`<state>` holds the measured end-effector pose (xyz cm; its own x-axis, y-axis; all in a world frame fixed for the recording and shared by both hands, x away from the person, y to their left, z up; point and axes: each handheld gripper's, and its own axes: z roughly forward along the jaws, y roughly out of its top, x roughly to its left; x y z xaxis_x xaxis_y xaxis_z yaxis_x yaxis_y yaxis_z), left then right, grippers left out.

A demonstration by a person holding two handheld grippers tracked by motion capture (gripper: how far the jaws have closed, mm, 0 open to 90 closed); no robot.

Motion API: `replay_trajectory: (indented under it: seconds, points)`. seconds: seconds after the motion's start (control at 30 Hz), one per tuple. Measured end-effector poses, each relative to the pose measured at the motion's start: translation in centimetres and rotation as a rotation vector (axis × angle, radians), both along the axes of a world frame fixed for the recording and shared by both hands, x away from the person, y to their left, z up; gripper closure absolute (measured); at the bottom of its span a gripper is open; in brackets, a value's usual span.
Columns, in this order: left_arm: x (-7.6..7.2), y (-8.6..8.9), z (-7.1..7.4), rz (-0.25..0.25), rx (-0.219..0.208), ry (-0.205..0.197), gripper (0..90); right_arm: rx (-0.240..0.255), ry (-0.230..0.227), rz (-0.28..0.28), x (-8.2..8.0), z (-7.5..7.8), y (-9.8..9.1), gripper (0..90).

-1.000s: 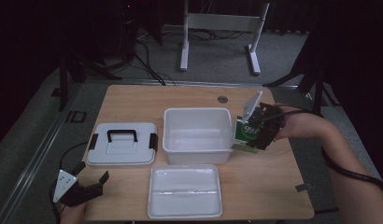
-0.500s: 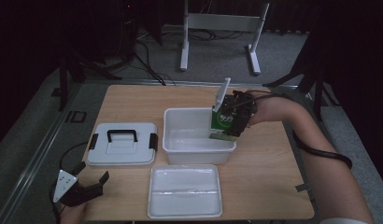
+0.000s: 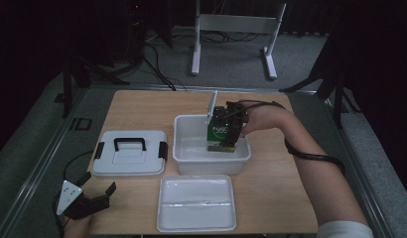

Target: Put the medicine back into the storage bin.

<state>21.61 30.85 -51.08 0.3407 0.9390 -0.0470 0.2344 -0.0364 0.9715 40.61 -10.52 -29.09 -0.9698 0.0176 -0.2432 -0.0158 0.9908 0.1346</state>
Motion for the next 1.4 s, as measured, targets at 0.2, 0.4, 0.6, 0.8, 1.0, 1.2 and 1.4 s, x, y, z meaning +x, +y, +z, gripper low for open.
replay_trajectory:
  seconds: [0.2, 0.4, 0.6, 0.8, 1.0, 1.2, 1.4]
  points:
    - [0.0, 0.0, 0.0, -0.002, 0.004, 0.002, 2.2, -0.007, 0.025, -0.011, 0.8, -2.0, 0.9, 15.4]
    - [0.0, 0.0, 0.0, 0.000, -0.001, 0.003, 2.2, -0.032, 0.040, -0.008, 1.5, -4.3, 1.6, 15.4]
    - [0.0, 0.0, 0.0, 0.000, 0.000, 0.004, 2.2, -0.037, 0.074, -0.016, 2.2, -6.3, 2.2, 15.4]
    - [0.0, 0.0, 0.0, 0.002, 0.001, 0.003, 2.2, -0.054, 0.081, -0.017, 2.4, -8.1, 3.0, 15.4]
    - [0.0, 0.0, 0.0, 0.001, 0.002, 0.003, 2.2, -0.058, 0.090, -0.024, 2.8, -9.6, 3.5, 15.4]
    - [0.0, 0.0, 0.0, 0.001, 0.002, 0.003, 2.2, -0.064, 0.095, -0.030, 3.1, -10.4, 3.8, 15.4]
    - [0.0, 0.0, 0.0, 0.000, 0.000, 0.003, 2.2, -0.091, 0.089, -0.040, 3.4, -11.0, 3.8, 15.3]
